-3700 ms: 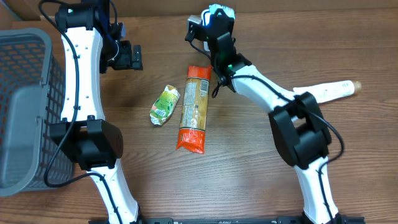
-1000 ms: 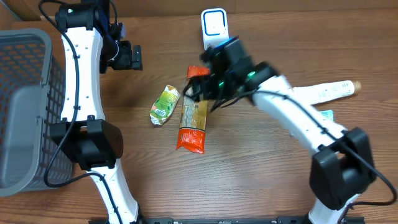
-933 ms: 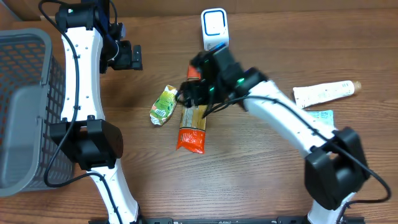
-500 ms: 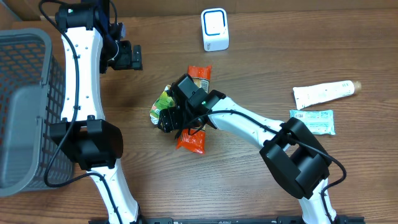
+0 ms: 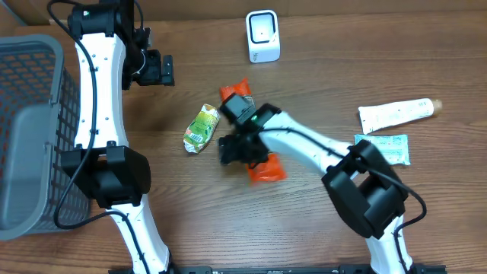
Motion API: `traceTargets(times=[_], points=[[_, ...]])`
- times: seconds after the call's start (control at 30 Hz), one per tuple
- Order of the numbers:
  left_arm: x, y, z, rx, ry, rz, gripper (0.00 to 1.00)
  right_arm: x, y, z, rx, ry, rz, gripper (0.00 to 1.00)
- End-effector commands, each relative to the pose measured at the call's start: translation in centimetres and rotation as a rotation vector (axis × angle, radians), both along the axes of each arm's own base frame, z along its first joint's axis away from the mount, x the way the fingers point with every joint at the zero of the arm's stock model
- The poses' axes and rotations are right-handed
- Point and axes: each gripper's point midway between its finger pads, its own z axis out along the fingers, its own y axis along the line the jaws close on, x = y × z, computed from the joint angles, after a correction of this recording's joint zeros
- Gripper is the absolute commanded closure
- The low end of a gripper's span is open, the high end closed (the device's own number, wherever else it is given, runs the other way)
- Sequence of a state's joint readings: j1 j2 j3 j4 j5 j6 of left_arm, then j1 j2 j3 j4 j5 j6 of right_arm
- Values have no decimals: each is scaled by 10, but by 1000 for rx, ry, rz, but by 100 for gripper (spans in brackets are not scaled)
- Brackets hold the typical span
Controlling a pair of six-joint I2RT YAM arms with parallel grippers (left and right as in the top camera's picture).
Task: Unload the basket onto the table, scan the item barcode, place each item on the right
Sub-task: 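Reach the right gripper to the spaghetti package and grasp it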
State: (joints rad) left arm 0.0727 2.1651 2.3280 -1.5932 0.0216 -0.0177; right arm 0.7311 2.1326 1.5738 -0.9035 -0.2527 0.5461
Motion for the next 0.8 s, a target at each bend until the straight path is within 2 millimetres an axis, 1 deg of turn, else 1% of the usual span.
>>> traceTargets(times=[0.0, 0.03, 0.1, 0.2, 0.33, 0.4, 0.53, 0.6, 0.67, 0.77], points=[[1, 0, -4, 5, 10, -20, 1, 39, -69, -11, -164, -13, -144, 21], [1, 0, -4, 5, 10, -20, 0, 45, -86, -11, -202, -11, -175, 21], [1, 0, -4, 5, 10, -20, 1, 58, -117, -11, -254, -13, -237, 17], [1, 0, -4, 5, 10, -20, 0, 80, -152, -11, -257, -36, -259, 15], [0, 0, -4, 5, 10, -19, 0, 101, -181, -11, -239, -68, -244, 15], [0, 0, -4, 5, 10, -19, 0, 109, -192, -10, -232, -79, -274, 14], [1, 0, -4, 5, 10, -20, 0, 137, -201, -5, -148, -143, -336, 10], [0, 0, -4, 5, 10, -20, 0, 155, -200, 0, -71, -187, -360, 10], [1, 0, -4, 5, 10, -20, 0, 164, -193, 5, 5, -199, -379, 10], [1, 0, -4, 5, 10, -20, 0, 166, -180, 11, 114, -146, -474, 14]])
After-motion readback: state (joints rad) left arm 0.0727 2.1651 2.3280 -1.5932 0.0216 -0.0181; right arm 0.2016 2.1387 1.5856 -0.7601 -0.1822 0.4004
